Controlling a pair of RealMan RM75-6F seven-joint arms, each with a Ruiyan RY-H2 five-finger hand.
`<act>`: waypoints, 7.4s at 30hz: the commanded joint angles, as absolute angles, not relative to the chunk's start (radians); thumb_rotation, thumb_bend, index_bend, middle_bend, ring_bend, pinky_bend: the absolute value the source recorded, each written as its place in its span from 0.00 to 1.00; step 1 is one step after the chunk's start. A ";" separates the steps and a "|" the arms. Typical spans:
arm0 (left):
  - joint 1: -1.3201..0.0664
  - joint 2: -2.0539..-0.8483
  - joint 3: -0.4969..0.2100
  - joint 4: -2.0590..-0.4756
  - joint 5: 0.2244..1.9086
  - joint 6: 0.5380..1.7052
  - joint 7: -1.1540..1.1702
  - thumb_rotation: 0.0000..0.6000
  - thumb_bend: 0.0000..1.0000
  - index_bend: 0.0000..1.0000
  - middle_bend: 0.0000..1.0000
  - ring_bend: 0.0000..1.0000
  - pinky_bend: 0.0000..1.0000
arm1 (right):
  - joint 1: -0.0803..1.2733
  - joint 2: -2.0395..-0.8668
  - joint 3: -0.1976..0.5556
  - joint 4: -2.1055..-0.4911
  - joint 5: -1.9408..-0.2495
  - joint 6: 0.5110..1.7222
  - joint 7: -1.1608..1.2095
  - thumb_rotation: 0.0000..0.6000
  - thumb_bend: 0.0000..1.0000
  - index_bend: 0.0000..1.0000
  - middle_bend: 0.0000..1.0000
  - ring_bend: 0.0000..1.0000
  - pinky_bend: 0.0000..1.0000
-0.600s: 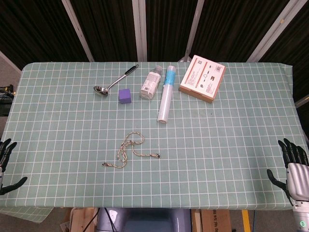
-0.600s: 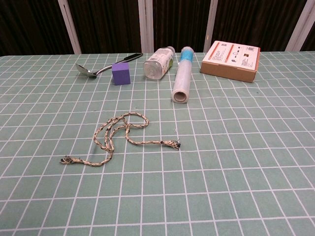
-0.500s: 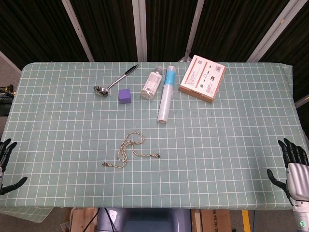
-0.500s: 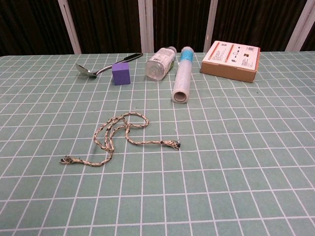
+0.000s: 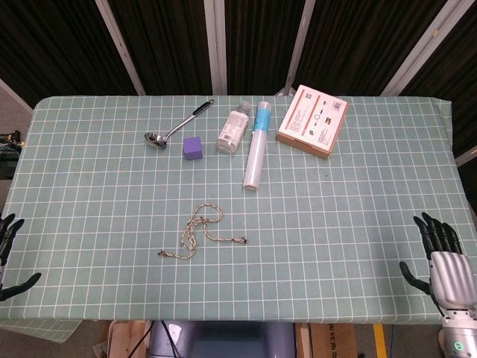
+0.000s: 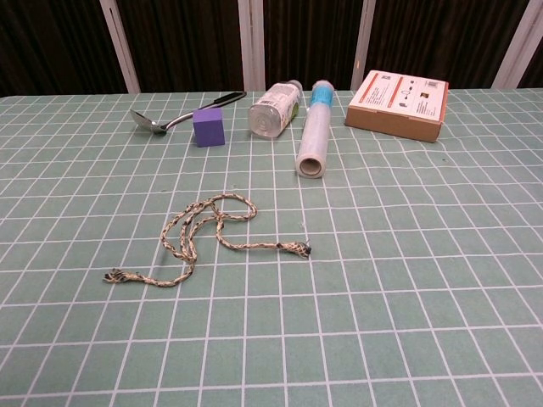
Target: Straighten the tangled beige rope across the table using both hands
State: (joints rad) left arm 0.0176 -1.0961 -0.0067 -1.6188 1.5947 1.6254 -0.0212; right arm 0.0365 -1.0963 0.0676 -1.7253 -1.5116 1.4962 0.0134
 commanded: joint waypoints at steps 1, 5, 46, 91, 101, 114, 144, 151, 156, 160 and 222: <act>0.016 -1.097 -0.006 -1.618 1.597 1.624 -0.018 1.00 0.01 0.00 0.00 0.00 0.00 | 0.069 -1.102 0.051 -1.760 -1.552 1.453 0.035 1.00 0.34 0.03 0.00 0.00 0.00; 0.016 -1.097 -0.009 -1.618 1.593 1.625 -0.020 1.00 0.01 0.00 0.00 0.00 0.00 | 0.111 -1.107 0.046 -1.807 -1.554 1.378 0.046 1.00 0.34 0.19 0.04 0.00 0.00; 0.000 -1.097 -0.018 -1.614 1.575 1.597 -0.019 1.00 0.01 0.00 0.00 0.00 0.00 | 0.501 -1.835 0.209 -1.601 -1.123 1.102 -0.400 1.00 0.34 0.46 0.13 0.00 0.00; -0.015 -1.093 -0.017 -1.623 1.563 1.570 -0.045 1.00 0.01 0.00 0.00 0.00 0.00 | 0.583 -1.999 0.261 -1.420 -1.050 1.121 -0.405 1.00 0.39 0.54 0.14 0.00 0.00; -0.016 -1.093 -0.016 -1.624 1.564 1.570 -0.043 1.00 0.02 0.00 0.00 0.00 0.00 | 0.579 -1.987 0.250 -1.441 -1.051 1.133 -0.416 1.00 0.43 0.62 0.15 0.00 0.00; -0.033 -1.091 -0.009 -1.660 1.577 1.542 0.002 1.00 0.04 0.00 0.00 0.00 0.00 | 0.548 -1.877 0.252 -1.555 -1.052 1.163 -0.426 1.00 0.44 0.64 0.15 0.00 0.00; -0.347 -1.407 -0.124 -1.855 1.263 1.157 0.543 1.00 0.36 0.47 0.11 0.00 0.00 | 0.508 -1.703 0.243 -1.735 -1.008 1.204 -0.426 1.00 0.44 0.64 0.16 0.00 0.00; -0.391 -1.519 -0.124 -1.804 1.162 1.138 0.631 1.00 0.39 0.49 0.11 0.00 0.00 | 0.509 -1.697 0.241 -1.738 -1.003 1.210 -0.423 1.00 0.44 0.64 0.16 0.00 0.00; -0.410 -1.567 -0.123 -1.786 1.121 1.139 0.659 1.00 0.41 0.50 0.11 0.00 0.00 | 0.511 -1.691 0.242 -1.741 -1.000 1.211 -0.420 1.00 0.44 0.64 0.16 0.00 0.00; -0.424 -1.596 -0.121 -1.781 1.088 1.137 0.673 1.00 0.42 0.51 0.11 0.00 0.00 | 0.511 -1.686 0.242 -1.744 -0.998 1.213 -0.417 1.00 0.45 0.64 0.16 0.00 0.00; -0.381 -1.247 -0.145 -1.957 1.135 1.300 0.437 1.00 0.55 0.60 0.15 0.00 0.00 | 0.388 -1.372 0.214 -1.855 -1.032 1.291 -0.283 1.00 0.46 0.65 0.17 0.00 0.00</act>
State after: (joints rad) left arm -0.3907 -1.2615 -0.1445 -1.9484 1.1258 1.2940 0.4513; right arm 0.3948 -1.3803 0.2168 -1.8511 -1.0282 1.2867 -0.2895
